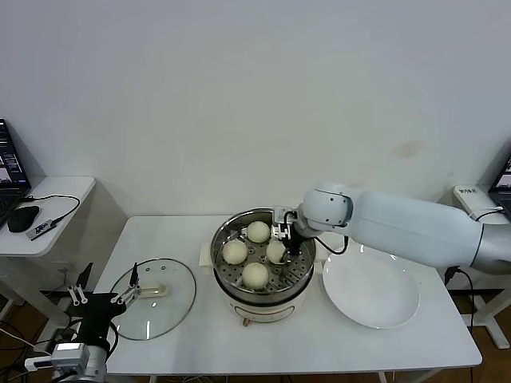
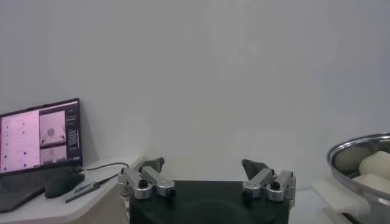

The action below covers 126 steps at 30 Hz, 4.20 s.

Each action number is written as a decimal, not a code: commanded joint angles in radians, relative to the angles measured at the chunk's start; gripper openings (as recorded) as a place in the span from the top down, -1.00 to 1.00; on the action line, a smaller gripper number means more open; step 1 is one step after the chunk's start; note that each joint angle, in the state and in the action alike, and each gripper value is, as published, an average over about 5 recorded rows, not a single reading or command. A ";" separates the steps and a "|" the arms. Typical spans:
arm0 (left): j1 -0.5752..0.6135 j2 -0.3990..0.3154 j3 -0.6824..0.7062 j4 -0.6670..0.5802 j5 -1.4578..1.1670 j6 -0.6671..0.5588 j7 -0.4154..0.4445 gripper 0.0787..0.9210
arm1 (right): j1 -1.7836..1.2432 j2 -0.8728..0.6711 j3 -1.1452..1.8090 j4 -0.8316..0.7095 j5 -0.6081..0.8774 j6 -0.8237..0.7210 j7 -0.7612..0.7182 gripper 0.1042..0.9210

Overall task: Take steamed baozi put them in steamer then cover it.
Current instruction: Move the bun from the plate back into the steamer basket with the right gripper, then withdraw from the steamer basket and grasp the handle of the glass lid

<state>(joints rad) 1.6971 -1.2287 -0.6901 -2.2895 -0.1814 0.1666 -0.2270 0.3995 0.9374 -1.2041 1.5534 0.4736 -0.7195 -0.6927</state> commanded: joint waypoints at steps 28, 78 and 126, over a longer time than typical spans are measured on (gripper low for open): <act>-0.004 -0.001 0.019 0.011 0.005 -0.029 0.003 -0.77 | -0.760 -0.458 0.797 0.367 0.152 0.389 0.764 -0.76; -0.286 0.179 0.121 0.708 1.407 -0.313 0.086 -0.77 | -2.108 0.573 2.224 0.519 -0.253 0.864 0.537 -0.76; -0.504 0.161 0.210 0.932 1.313 -0.284 0.057 -0.09 | -2.132 0.613 2.191 0.496 -0.306 0.888 0.536 -0.76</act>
<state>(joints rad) 1.2042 -1.0665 -0.4827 -1.3782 1.1496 -0.1127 -0.1500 -1.7304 1.5505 0.9891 2.0477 0.1700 0.1682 -0.1572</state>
